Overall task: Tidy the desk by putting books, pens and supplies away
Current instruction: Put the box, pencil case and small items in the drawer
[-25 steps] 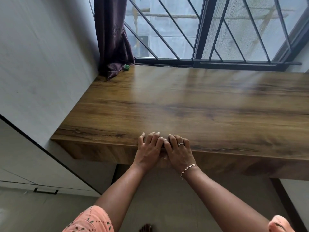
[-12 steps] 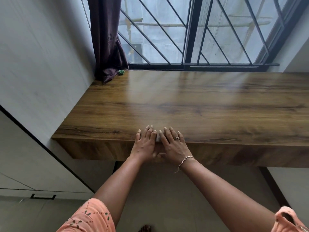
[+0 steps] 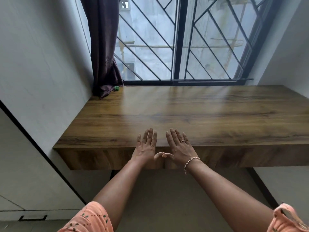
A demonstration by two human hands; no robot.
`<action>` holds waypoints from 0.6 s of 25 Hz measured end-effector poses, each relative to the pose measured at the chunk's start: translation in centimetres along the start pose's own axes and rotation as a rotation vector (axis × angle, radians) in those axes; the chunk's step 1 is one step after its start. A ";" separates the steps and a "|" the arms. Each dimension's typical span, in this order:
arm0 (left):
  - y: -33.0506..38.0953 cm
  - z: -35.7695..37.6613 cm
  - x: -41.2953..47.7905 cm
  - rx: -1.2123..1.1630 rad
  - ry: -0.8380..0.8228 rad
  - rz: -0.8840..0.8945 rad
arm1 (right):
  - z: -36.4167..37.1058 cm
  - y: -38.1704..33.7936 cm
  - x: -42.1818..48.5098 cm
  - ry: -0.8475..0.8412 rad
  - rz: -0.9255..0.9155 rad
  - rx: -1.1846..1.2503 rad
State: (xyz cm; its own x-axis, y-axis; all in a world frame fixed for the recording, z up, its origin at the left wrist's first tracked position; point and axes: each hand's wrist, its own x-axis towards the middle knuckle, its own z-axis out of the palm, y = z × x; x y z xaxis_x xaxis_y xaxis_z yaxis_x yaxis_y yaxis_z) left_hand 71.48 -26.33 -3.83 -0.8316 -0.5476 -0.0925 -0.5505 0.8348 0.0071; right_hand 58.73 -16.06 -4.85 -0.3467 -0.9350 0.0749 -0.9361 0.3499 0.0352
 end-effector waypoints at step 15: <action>2.4 0.7 -4.7 -0.003 -0.014 0.457 | -1.7 -4.5 -11.4 -0.059 0.439 0.058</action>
State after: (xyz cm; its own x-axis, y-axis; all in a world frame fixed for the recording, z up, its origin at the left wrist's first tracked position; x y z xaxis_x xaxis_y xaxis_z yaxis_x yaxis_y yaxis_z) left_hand 74.12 -21.70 -4.07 -0.9882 -0.1224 -0.0921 -0.1277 0.9904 0.0534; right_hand 66.97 -6.87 -4.18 -0.7134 -0.7006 0.0131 -0.7004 0.7124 -0.0428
